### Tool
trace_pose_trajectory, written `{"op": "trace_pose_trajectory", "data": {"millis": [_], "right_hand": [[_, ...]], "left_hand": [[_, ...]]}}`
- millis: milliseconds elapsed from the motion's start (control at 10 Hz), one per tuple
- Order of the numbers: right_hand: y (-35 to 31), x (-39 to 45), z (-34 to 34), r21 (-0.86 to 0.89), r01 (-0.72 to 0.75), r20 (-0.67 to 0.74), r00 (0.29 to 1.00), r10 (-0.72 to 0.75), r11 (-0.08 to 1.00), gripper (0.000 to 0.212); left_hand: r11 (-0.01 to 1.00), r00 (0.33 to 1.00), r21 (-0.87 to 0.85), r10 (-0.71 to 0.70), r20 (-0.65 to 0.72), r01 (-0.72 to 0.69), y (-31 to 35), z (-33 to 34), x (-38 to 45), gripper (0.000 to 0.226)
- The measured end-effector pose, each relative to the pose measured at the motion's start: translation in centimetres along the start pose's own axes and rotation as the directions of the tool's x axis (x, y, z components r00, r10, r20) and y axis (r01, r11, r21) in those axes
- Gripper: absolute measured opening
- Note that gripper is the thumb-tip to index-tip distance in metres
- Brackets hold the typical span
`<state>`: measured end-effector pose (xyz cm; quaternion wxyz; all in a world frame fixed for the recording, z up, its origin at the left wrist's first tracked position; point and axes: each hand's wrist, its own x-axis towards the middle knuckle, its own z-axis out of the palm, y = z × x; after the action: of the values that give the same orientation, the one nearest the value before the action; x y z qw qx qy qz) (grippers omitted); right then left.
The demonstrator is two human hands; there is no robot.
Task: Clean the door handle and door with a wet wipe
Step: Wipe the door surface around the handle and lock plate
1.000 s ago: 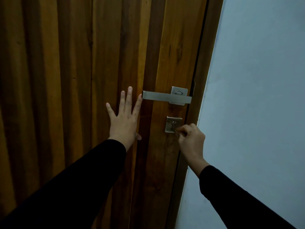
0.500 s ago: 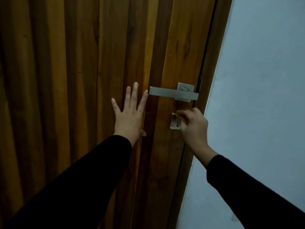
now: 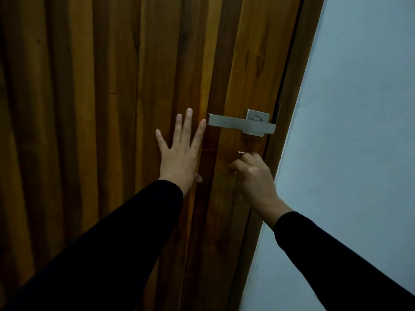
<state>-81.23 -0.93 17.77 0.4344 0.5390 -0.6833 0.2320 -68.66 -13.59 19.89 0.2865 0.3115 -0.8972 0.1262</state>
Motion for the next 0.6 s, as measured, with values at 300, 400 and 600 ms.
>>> {"op": "trace_pose_trajectory", "data": {"millis": [300, 400, 600], "right_hand": [[1.0, -1.9, 0.4, -0.028, 0.045, 0.051, 0.998, -0.044, 0.999, 0.016], [2.9, -3.2, 0.1, -0.053, 0.026, 0.075, 0.997, -0.022, 0.998, 0.011], [2.5, -3.6, -0.2, -0.003, 0.133, 0.032, 0.991, -0.133, 0.991, 0.016]], "left_hand": [[1.0, 1.0, 0.008, -0.006, 0.008, 0.006, -0.1, 0.0, 0.1, 0.14], [1.0, 1.0, -0.001, -0.003, 0.022, 0.003, -0.1, -0.1, 0.0, 0.14], [1.0, 1.0, 0.0, -0.001, 0.022, 0.001, -0.1, -0.1, 0.0, 0.139]]}}
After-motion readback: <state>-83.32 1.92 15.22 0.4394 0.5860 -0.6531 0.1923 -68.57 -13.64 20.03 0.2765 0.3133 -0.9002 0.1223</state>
